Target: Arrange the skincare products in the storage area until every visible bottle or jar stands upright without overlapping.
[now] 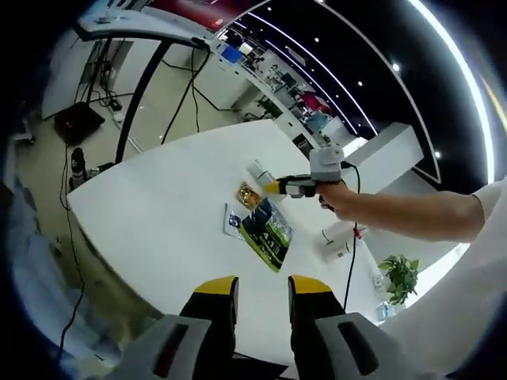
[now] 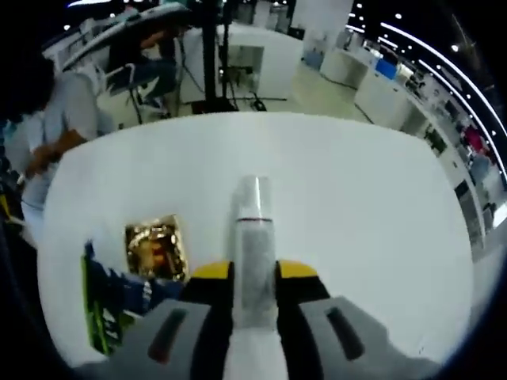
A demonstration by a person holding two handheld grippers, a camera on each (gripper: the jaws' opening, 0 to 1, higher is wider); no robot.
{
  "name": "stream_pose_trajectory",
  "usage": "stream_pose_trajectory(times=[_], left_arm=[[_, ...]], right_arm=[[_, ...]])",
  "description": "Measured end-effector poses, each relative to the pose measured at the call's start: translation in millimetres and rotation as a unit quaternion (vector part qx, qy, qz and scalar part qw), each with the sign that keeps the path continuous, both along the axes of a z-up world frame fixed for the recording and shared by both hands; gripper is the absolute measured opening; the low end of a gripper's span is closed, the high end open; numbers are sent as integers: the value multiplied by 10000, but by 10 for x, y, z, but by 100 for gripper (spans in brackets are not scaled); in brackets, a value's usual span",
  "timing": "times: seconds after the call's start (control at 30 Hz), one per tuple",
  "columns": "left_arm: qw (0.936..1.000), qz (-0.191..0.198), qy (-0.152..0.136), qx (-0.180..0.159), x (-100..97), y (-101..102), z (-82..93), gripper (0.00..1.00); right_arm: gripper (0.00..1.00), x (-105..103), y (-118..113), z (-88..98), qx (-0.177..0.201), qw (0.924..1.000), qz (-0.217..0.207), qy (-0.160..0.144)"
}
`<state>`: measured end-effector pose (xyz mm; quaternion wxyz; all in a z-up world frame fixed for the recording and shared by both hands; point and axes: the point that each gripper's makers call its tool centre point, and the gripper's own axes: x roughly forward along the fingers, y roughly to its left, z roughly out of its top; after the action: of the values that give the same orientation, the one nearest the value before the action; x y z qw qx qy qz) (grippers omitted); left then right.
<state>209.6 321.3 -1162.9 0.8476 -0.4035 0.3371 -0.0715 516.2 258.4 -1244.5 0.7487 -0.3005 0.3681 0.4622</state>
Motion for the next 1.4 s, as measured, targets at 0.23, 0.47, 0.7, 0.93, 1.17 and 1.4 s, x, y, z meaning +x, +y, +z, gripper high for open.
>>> stream_pose_trajectory(times=[0.23,0.47,0.7,0.93,1.17,1.4], left_arm=[[9998,-63,-94,-173,56,-93,14,25],[9990,-233,-247,-285,144,-221,65,25],[9969,-660,-342,-245,212,-442,103,26],[9940,-1000,-403,-175,284,-567,149,26],[9897,-1242,-612,-373,399,-722,266,27],[9817,-1620,-864,-504,486,-921,398,29]], right_arm=[[18,-77,-72,238,355,9992,-188,-67],[18,-483,-143,452,677,9975,-144,-117],[18,-1021,-342,550,1041,9938,-382,52],[18,-1438,-515,705,1488,9863,-695,182],[18,-1735,-653,927,2137,9704,-1077,308],[18,-2118,-664,1233,3363,9289,-1303,838]])
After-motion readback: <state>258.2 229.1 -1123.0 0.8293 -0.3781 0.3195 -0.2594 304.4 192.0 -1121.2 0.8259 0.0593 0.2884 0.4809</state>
